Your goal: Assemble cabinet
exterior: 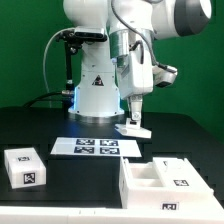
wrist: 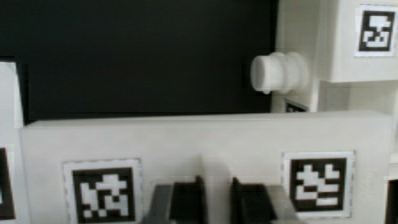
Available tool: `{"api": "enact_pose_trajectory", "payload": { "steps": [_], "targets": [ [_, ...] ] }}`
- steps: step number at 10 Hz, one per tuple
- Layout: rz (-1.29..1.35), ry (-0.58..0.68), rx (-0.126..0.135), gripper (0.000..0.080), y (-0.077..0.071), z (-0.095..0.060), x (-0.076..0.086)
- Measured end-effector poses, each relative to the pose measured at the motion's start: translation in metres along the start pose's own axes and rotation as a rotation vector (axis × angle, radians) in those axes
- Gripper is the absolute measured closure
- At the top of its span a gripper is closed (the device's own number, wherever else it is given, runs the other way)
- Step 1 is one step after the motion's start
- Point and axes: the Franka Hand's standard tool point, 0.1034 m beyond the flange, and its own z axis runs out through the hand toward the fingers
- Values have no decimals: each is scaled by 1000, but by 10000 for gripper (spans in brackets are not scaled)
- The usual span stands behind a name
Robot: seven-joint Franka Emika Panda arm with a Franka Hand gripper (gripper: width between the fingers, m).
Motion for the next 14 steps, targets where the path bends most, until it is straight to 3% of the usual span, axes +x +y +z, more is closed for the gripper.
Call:
{"api": "enact_pose_trajectory", "payload": {
  "steps": [7,8,10,11,13,14],
  "targets": [
    [-46,20,-17,741,6,7,11],
    [-19,13,3,741,3,2,10],
    [-12,9,18,741,1,-1,5],
    [-8,16,40,741,-2,-6,4],
    [-14,18,32,741,1,-3,3],
    [-14,25,9,741,7,4,7]
  ]
}}
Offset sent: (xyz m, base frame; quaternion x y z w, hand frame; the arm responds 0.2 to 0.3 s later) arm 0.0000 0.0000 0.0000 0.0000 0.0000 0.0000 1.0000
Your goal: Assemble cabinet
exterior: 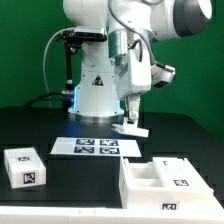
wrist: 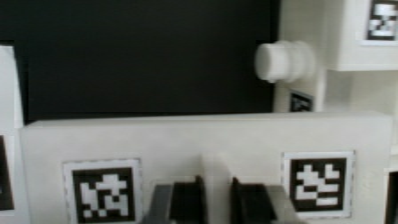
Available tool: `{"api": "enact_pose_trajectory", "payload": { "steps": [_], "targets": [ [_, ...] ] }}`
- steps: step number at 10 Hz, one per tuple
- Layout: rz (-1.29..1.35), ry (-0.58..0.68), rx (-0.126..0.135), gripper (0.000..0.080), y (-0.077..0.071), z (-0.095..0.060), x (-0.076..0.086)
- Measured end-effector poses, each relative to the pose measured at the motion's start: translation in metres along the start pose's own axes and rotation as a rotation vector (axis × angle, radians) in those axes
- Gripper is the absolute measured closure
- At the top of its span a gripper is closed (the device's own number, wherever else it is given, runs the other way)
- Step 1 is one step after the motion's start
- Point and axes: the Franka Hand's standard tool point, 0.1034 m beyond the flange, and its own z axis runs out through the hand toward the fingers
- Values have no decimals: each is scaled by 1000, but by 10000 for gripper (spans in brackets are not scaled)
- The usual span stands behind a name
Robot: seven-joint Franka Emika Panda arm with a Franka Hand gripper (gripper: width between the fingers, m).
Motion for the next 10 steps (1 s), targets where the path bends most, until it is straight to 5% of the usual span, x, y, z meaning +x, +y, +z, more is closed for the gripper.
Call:
{"api": "enact_pose_trajectory", "payload": {
  "steps": [1,2,3,4,5,6,10],
  "targets": [
    [-4,10,-4,741,2,2,3],
    [-3,-7,-42,741,10,10,2],
    [-6,-14,-133,741,24,32,10],
    [-6,9,-172,741,28,50,21],
    [32,-9,-283,741,36,65,16],
    [2,-19,-333,741,27,61,13],
    [3,-36,-323,741,19,53,10]
  ]
}}
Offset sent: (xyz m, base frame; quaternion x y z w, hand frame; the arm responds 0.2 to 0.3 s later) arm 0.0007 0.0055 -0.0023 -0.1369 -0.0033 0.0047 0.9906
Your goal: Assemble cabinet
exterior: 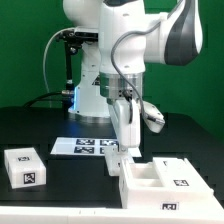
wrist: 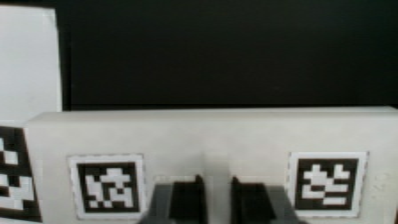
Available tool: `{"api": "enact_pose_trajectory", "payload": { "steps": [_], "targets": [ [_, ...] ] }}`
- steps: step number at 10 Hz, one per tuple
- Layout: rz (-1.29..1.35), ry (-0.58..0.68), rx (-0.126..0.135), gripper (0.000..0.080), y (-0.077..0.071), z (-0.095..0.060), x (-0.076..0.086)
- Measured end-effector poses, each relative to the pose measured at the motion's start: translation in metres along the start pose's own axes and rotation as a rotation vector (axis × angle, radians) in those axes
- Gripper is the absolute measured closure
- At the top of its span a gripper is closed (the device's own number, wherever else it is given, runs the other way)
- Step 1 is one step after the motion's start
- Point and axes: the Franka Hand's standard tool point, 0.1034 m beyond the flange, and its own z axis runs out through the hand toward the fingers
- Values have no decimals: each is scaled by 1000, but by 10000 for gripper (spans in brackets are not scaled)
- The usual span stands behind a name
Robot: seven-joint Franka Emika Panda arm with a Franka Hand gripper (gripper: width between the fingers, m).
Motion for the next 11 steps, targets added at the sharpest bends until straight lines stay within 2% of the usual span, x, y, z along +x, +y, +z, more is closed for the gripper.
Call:
{"api": "enact_pose_trajectory", "payload": {
  "steps": [3,4,6,8,11],
  "targets": [
    [-25,-119,33,741,-4,-35,-3],
    [-49,-158,31,741,-3,-41,0],
    [-33,-197,20,741,-2,-41,9],
    [-6,-196,15,741,-2,-41,6],
    [37,-186,11,741,-12,-46,-15]
  ]
}}
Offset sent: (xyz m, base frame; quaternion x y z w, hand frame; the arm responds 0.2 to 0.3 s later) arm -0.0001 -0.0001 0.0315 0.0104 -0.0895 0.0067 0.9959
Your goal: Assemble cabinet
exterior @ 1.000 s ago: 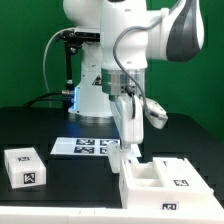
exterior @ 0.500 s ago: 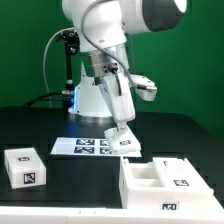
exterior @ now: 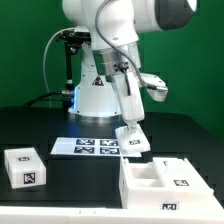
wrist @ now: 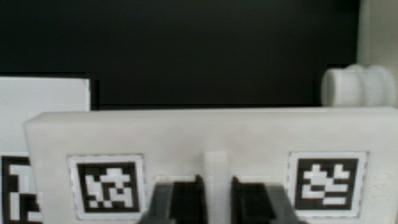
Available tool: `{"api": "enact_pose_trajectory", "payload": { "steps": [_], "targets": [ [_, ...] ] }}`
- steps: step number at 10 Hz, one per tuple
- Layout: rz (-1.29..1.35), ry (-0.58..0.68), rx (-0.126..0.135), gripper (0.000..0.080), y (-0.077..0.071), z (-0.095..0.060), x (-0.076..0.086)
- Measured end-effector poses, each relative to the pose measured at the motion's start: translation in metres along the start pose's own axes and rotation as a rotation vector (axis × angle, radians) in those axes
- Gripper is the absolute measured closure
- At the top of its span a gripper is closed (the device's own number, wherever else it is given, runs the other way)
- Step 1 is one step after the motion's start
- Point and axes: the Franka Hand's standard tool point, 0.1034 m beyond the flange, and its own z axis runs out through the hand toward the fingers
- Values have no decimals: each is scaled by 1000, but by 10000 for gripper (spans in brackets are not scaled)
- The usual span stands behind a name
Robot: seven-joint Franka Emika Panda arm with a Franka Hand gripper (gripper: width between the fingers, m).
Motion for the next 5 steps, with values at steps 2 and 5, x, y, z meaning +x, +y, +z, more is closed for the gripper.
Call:
{"api": "enact_pose_trajectory", "payload": {
  "steps": [2,5],
  "targets": [
    [-7,12,-8,741,-2,6,-1],
    [-17,17,-16,741,-2,6,0]
  ]
}}
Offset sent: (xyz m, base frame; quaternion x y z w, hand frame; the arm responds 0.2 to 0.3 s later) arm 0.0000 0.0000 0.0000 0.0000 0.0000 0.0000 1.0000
